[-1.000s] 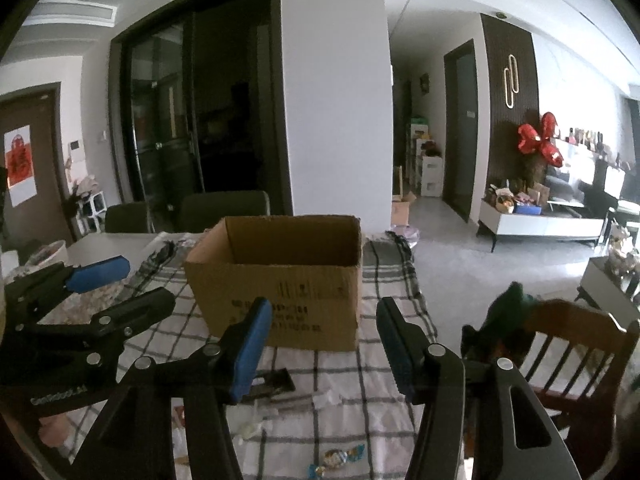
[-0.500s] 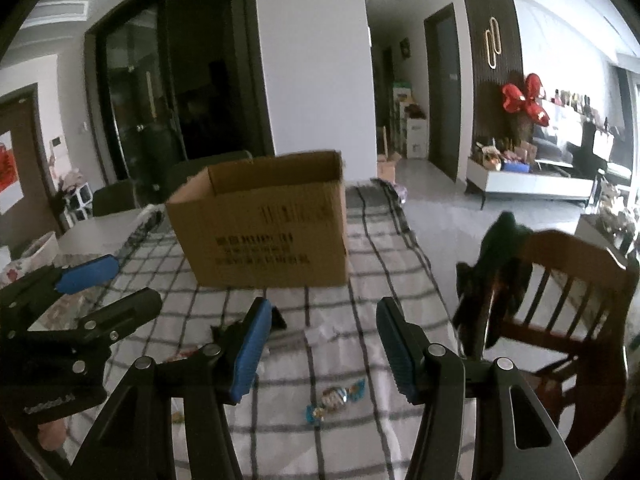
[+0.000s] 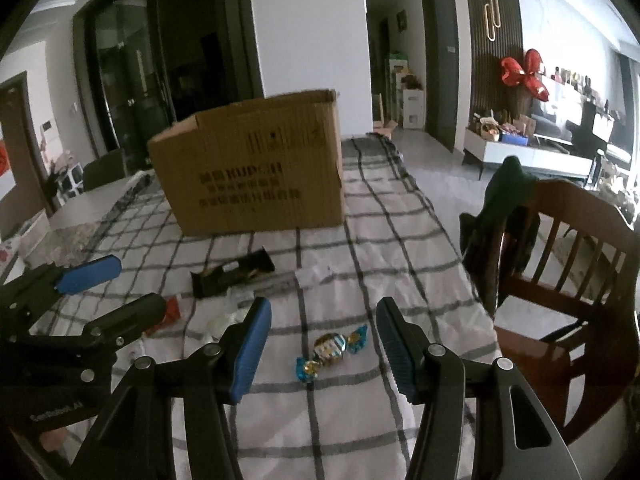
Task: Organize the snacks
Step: 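Move both tools back over the table toward the blue-wrapped candy and white sachet, then grasp the blue-wrapped candy with right tool while left tool grasps the white sachet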
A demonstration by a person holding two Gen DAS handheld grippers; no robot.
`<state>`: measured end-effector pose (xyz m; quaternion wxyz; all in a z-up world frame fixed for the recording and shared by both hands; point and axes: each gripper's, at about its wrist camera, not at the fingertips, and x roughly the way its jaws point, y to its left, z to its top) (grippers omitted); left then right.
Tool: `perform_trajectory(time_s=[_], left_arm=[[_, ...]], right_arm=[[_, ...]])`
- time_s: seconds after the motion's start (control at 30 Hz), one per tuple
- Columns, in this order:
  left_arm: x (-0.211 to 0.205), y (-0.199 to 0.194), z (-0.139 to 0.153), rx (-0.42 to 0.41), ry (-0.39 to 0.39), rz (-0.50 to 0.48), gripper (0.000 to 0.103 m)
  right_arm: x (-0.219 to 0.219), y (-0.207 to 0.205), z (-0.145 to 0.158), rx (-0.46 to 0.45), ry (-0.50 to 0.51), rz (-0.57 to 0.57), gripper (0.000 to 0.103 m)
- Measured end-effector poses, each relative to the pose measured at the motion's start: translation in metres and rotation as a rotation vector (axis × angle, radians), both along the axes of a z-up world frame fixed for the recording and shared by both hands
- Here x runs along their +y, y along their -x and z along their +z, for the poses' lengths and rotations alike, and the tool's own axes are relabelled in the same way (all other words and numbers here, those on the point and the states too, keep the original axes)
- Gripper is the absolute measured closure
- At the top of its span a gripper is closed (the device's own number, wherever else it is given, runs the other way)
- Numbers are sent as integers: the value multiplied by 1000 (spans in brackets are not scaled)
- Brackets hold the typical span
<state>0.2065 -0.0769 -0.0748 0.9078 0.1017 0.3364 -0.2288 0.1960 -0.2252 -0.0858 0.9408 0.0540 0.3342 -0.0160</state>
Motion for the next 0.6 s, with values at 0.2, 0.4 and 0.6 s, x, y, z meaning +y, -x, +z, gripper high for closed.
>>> perform_trajectory(time_s=[0.2, 0.4, 0.6], left_arm=[[-4, -8, -21, 53, -7, -12, 40], [-8, -17, -37, 95, -11, -15, 46], [-14, -25, -46, 124, -16, -17, 54]], right_arm=[[-2, -8, -19, 51, -52, -1, 48], [-2, -16, -34, 99, -81, 1, 48], [-3, -20, -42, 123, -97, -3, 55]])
